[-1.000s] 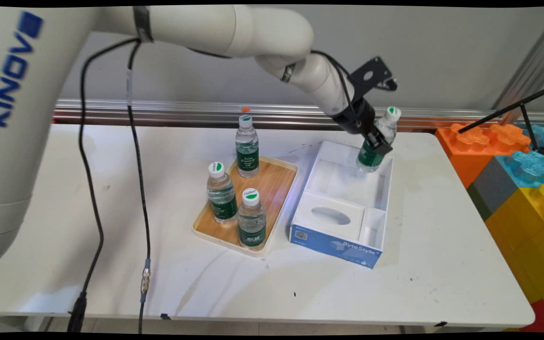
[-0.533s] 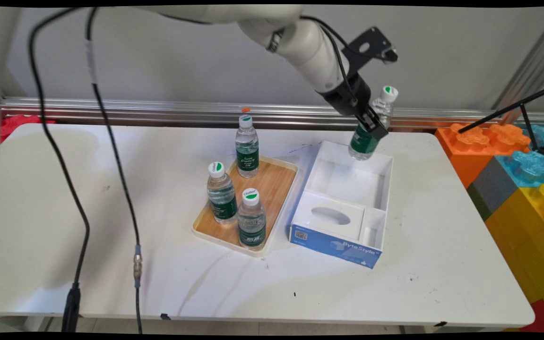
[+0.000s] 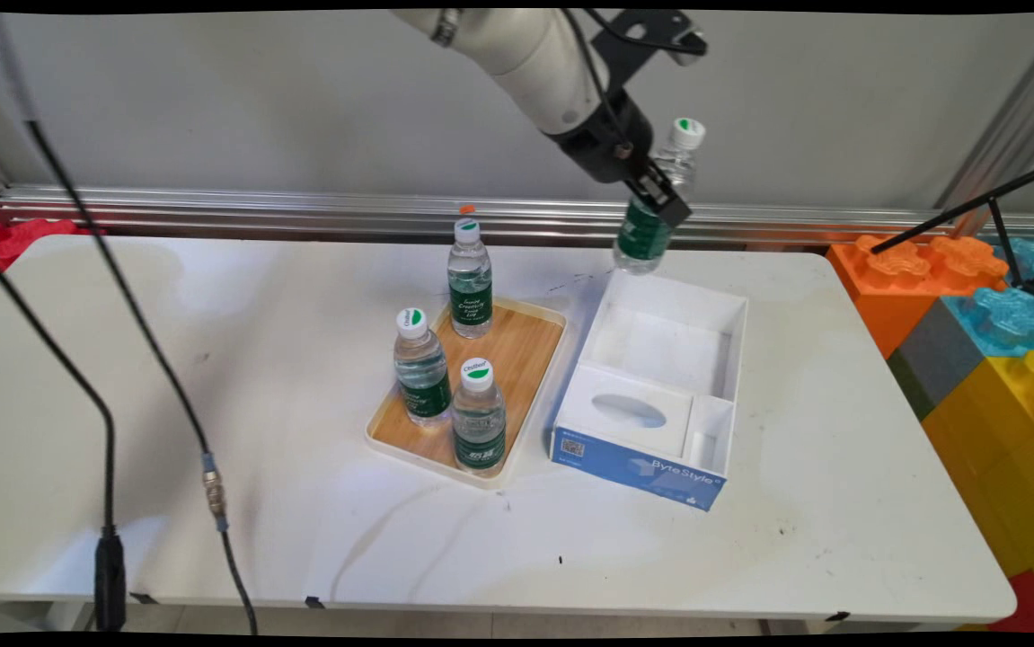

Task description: Place the picked object on the tray

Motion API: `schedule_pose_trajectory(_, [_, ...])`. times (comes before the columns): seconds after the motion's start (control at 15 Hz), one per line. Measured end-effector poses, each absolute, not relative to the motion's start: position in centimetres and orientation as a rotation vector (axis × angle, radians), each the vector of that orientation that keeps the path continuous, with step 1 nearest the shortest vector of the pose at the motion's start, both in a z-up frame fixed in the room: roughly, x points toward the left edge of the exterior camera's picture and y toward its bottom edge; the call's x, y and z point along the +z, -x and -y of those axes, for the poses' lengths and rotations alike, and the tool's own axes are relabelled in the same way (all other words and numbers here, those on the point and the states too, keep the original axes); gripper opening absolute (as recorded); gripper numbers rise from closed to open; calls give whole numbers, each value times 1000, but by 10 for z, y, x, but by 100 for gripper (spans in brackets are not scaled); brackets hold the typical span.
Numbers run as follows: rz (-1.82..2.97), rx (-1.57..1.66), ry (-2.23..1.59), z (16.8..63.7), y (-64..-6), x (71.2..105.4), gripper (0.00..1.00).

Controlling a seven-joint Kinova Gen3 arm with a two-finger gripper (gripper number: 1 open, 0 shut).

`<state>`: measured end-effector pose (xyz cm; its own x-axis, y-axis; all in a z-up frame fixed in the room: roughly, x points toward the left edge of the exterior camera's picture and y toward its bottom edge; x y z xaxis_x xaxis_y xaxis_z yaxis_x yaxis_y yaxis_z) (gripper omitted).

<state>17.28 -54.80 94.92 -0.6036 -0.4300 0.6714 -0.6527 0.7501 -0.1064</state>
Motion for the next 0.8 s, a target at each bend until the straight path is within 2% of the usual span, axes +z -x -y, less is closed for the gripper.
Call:
schedule_pose_trajectory(0.33, [2250,513,-959,528,-199,942,0])
schedule_pose_trajectory(0.8, [2217,533,-1152,512,-203,911,0])
